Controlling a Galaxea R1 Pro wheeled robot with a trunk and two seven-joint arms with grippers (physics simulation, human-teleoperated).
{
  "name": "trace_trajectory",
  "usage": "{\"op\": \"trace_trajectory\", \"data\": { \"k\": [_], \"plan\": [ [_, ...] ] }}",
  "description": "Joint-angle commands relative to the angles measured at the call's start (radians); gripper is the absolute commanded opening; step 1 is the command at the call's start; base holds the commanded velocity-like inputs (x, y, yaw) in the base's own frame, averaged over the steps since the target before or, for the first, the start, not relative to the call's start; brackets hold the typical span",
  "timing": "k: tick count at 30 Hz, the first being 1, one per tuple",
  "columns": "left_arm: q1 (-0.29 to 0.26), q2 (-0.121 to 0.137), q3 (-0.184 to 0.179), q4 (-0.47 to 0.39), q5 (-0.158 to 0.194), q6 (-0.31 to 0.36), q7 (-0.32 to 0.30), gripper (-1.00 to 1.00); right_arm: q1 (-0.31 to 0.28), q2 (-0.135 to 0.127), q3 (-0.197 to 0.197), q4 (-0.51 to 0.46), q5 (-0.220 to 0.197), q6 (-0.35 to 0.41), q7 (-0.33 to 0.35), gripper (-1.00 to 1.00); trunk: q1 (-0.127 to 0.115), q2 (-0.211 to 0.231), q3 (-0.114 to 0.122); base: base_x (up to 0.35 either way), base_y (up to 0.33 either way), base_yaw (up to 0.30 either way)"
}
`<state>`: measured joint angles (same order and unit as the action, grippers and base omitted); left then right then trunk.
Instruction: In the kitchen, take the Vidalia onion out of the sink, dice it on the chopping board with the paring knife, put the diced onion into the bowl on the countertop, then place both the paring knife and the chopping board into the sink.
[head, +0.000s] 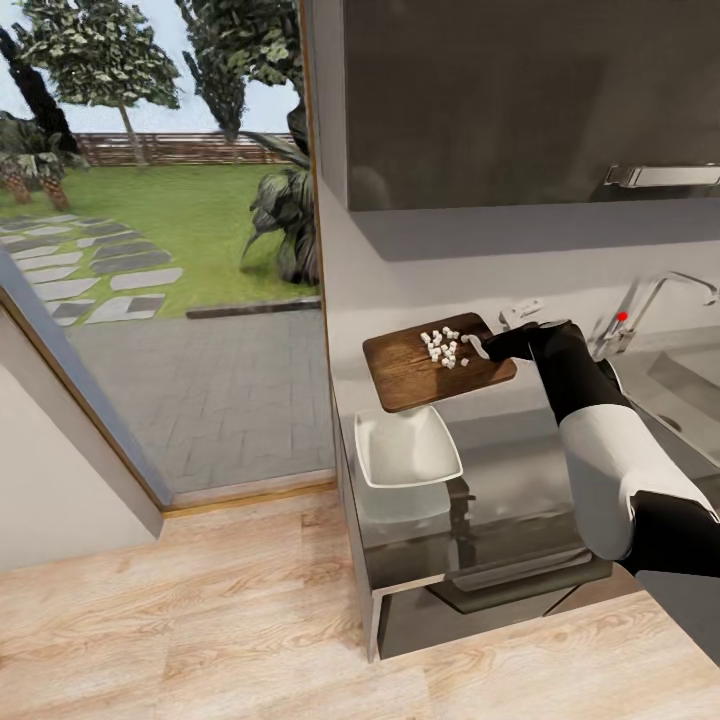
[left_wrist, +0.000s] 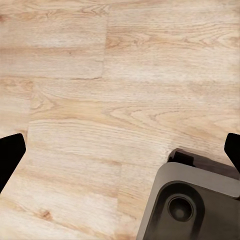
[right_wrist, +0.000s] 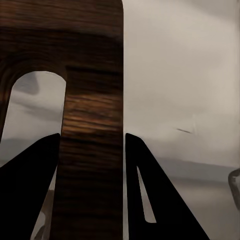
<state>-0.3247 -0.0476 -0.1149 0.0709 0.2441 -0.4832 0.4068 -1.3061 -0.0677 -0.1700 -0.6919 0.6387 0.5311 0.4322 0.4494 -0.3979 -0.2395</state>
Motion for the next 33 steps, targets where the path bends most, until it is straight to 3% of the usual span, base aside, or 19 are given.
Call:
{"op": "trace_trajectory", "data": {
  "k": [1, 13, 26, 33],
  "plan": [
    [-0.002, 0.0, -0.008, 0.004, 0.008, -0.006, 0.001, 1.0, -0.001, 0.0, -0.003, -0.002, 0.01, 0.001, 0.01, -1.0, 0.001, -0.002, -0.002, 0.0, 0.0, 0.0],
    [-0.002, -0.001, -0.009, 0.004, 0.008, -0.005, 0.001, 1.0, -0.001, -0.002, -0.005, 0.019, 0.012, -0.029, 0.008, -1.0, 0.001, -0.002, -0.002, 0.0, 0.0, 0.0],
    [-0.002, 0.0, -0.008, 0.004, 0.008, -0.005, 0.001, 1.0, -0.001, -0.056, -0.005, 0.026, 0.011, -0.082, 0.009, -1.0, 0.001, -0.002, -0.002, 0.0, 0.0, 0.0],
    [-0.002, 0.0, -0.009, 0.004, 0.008, -0.005, 0.001, 1.0, -0.001, -0.064, -0.005, 0.026, 0.01, -0.089, 0.01, -1.0, 0.001, -0.002, -0.002, 0.0, 0.0, 0.0]
  ]
}}
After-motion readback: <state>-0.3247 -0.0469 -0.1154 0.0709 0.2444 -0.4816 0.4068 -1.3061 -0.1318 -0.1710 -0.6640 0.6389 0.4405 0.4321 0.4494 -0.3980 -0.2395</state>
